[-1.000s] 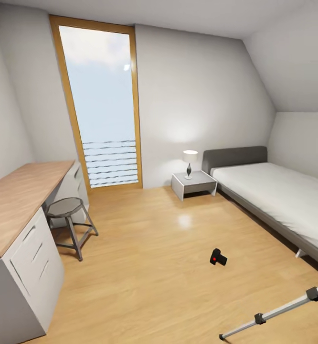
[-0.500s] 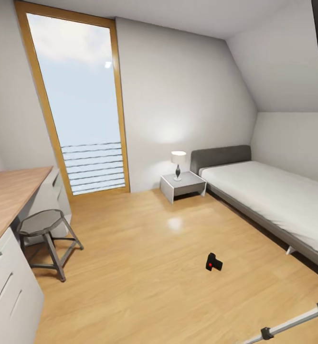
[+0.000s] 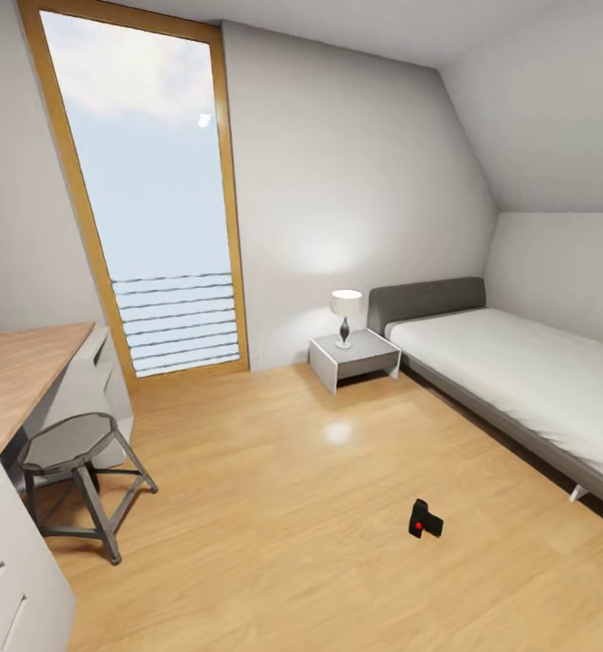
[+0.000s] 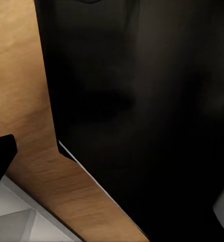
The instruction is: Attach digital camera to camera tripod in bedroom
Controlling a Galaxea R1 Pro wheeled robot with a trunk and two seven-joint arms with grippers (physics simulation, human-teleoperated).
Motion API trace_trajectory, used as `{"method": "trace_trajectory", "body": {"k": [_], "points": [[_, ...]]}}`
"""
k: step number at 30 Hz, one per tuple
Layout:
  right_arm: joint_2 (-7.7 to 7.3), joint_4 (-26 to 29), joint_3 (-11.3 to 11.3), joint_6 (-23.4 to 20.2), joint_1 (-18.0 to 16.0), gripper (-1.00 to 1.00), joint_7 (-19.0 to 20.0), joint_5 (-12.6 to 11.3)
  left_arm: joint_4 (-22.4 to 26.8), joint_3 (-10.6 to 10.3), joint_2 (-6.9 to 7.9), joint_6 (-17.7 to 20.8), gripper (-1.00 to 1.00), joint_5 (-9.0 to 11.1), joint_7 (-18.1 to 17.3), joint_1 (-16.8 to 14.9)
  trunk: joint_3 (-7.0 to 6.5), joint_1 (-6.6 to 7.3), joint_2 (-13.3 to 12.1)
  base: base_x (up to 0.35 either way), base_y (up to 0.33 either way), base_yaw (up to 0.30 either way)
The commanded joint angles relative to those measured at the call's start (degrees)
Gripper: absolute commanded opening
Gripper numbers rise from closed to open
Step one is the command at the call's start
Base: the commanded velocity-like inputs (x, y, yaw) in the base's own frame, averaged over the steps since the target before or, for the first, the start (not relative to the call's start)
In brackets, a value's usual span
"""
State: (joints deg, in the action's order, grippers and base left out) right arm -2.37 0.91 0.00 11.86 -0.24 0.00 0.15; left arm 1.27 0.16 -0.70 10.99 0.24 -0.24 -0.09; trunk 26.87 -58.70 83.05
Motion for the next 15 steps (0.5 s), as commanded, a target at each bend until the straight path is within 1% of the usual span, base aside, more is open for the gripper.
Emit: {"method": "trace_trajectory", "body": {"k": [1,6,10,15], "points": [[-0.01,0.0,0.0,0.2,0.0,1.0,0.0,0.0,0.1,0.0,-0.02,0.3,1.0,0.0,0.0,0.0,0.06,-0.03,0.0,0.314,0.169,0.0],[-0.01,0.0,0.0,0.2,0.0,1.0,0.0,0.0,0.1,0.0,-0.05,0.0,1.0,0.0,0.0,0.0,0.06,-0.03,0.0,0.293,0.13,0.0],[-0.02,0.0,0.0,0.2,0.0,1.0,0.0,0.0,0.1,0.0,-0.08,-0.2,1.0,0.0,0.0,0.0,0.06,-0.03,0.0,0.077,0.024,0.0],[-0.03,0.0,0.0,0.2,0.0,1.0,0.0,0.0,0.1,0.0,-0.15,-0.3,1.0,0.0,0.0,0.0,0.06,-0.03,0.0,0.021,0.007,0.0]]}}
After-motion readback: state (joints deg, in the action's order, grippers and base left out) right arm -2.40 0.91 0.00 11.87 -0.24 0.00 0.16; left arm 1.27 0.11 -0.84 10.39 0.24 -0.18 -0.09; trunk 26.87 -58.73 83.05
